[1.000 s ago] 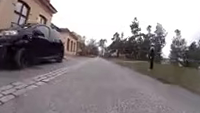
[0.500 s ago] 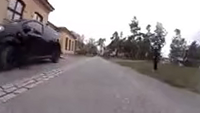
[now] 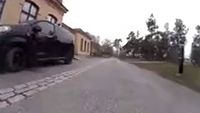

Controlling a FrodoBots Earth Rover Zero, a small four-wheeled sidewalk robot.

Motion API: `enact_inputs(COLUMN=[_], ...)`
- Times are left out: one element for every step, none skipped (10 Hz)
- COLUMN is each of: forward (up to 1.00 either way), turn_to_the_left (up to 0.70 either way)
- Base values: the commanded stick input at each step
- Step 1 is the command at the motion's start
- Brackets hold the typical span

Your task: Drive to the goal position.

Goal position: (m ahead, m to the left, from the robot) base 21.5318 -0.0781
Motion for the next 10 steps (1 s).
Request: enact_inputs(forward=[1.00, 1.00, 1.00, 1.00, 1.00, 1.00, 1.00, 1.00, 1.00, 1.00], turn_to_the_left=[0.00, 0.00, 0.00, 0.00, 0.00, 0.00, 0.00, 0.00, 0.00, 0.00])
